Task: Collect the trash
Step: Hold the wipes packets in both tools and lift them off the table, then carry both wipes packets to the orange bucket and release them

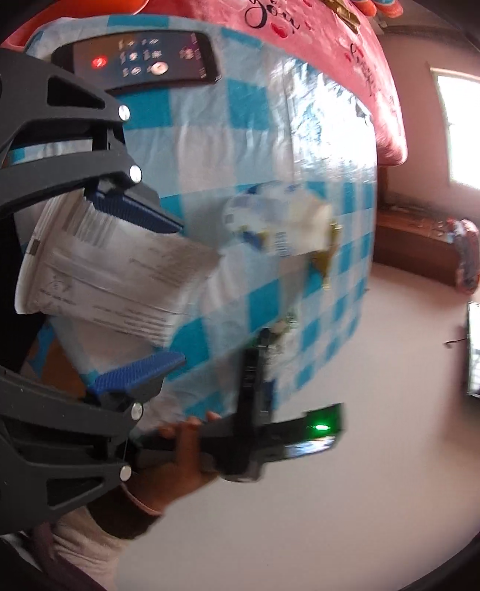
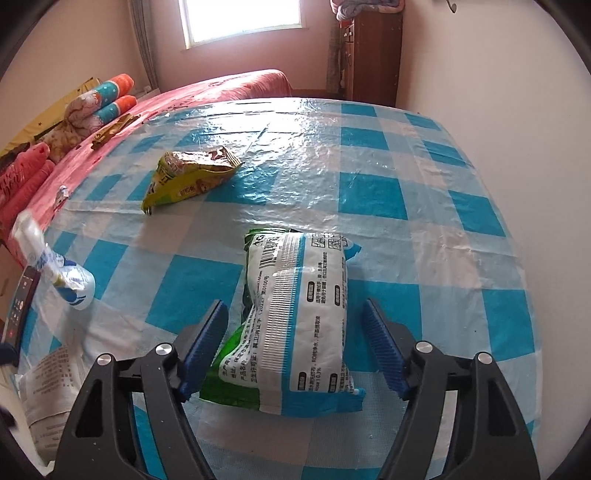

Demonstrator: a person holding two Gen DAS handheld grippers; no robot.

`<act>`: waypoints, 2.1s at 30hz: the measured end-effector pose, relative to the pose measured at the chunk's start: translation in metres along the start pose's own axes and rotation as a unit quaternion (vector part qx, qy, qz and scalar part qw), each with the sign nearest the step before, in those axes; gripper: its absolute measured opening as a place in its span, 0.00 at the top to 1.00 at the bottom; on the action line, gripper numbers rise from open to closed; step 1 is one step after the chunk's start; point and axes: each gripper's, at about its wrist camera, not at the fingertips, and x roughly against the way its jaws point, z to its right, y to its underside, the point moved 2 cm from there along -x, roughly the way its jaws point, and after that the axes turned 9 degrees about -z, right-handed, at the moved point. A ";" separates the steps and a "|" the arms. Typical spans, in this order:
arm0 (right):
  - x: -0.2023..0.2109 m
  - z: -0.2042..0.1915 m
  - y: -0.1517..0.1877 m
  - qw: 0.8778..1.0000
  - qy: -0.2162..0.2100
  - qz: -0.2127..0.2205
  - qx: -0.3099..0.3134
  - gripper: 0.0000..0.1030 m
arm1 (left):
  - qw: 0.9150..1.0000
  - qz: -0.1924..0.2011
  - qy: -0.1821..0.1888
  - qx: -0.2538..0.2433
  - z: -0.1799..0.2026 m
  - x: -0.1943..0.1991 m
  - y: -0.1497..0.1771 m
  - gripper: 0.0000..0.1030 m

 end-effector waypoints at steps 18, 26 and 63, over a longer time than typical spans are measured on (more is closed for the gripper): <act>0.001 0.003 0.000 1.000 -0.026 -0.003 -0.002 0.12 | 0.989 -0.056 -0.107 -0.082 0.019 -0.053 0.010 0.07; 0.005 0.003 0.001 1.000 -0.013 0.008 -0.001 0.40 | 0.993 -0.047 -0.102 -0.045 0.017 -0.045 0.009 0.25; 0.095 -0.063 -0.017 0.988 -0.125 0.083 0.040 0.59 | 0.986 0.111 -0.084 0.093 -0.043 0.078 0.007 0.26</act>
